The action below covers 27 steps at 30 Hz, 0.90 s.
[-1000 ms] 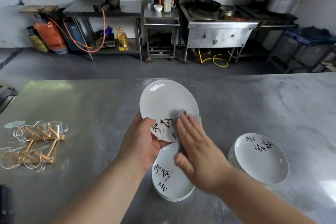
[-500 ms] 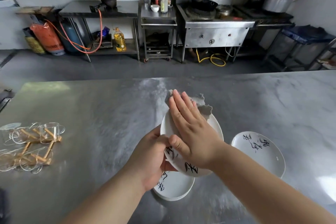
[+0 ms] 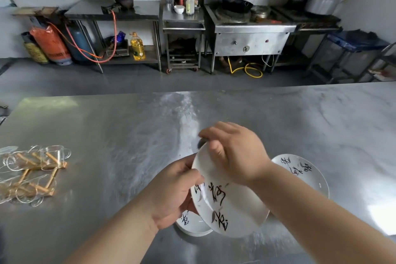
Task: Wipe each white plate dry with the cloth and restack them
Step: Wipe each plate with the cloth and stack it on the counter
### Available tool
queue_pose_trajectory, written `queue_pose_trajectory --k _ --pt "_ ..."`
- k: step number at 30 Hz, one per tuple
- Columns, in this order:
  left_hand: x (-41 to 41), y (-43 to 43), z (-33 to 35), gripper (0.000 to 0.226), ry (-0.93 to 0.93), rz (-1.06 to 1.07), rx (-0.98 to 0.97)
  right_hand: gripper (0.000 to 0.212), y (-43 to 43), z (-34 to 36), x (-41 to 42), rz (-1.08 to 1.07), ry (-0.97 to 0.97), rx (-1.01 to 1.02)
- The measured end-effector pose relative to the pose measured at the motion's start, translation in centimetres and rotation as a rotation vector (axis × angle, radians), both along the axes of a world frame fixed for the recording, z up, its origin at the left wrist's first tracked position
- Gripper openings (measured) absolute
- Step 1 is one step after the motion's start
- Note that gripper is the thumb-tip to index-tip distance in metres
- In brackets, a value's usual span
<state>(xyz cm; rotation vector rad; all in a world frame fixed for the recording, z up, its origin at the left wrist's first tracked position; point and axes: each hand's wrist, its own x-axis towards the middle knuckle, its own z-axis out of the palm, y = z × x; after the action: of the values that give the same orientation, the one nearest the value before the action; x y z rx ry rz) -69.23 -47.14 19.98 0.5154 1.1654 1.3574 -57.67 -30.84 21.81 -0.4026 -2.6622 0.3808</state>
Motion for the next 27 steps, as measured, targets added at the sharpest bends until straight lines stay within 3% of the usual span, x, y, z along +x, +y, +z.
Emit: queue_pose_trajectory --k 3,6,10,12,15,17,19,21,22,24,26,27 --pt "-0.2 0.1 -0.5 0.041 -0.011 0.048 0.01 0.041 2.2 -0.6 1.7 -0.347 -0.085 -0.045" --pt "0.1 0.3 -0.6 0.043 -0.003 0.117 0.018 0.029 2.6 -1.9 3.4 -0.537 -0.085 -0.268" --pt "1.0 0.9 -1.0 0.038 0.045 0.265 -0.027 0.02 2.6 -3.1 5.7 -0.613 -0.069 -0.712" --pt "1.2 1.4 -1.2 0.032 0.11 0.319 -0.061 0.023 3.2 -3.1 6.6 -0.587 -0.161 -0.756" --pt "1.8 2.6 -1.5 0.019 0.37 0.235 -0.253 0.014 4.8 -2.4 7.7 -0.581 -0.189 -0.701" --pt "2.1 3.5 -1.4 0.058 0.42 0.052 -0.477 0.013 5.4 -1.7 8.1 -0.569 -0.102 -0.732" --pt "2.8 4.4 -1.2 0.105 0.187 -0.079 -0.555 0.026 5.8 -1.4 8.9 -0.486 0.011 -0.618" --pt "3.5 5.5 -1.1 0.126 -0.171 -0.018 -0.454 0.023 6.0 -1.0 10.2 -0.35 0.137 -0.515" --pt "4.1 6.1 -0.9 0.123 -0.324 0.085 -0.384 0.017 6.0 -1.0 11.0 -0.259 0.199 -0.516" --pt "5.6 7.3 -0.4 0.087 -0.486 0.315 -0.227 0.026 6.1 -1.3 12.5 -0.107 0.284 -0.589" --pt "7.0 8.5 0.2 0.051 -0.48 0.465 -0.097 0.043 6.2 -1.9 14.0 -0.071 0.307 -0.691" --pt "7.6 8.8 0.4 0.052 -0.459 0.515 -0.057 0.048 6.3 -2.0 14.7 -0.069 0.31 -0.729"
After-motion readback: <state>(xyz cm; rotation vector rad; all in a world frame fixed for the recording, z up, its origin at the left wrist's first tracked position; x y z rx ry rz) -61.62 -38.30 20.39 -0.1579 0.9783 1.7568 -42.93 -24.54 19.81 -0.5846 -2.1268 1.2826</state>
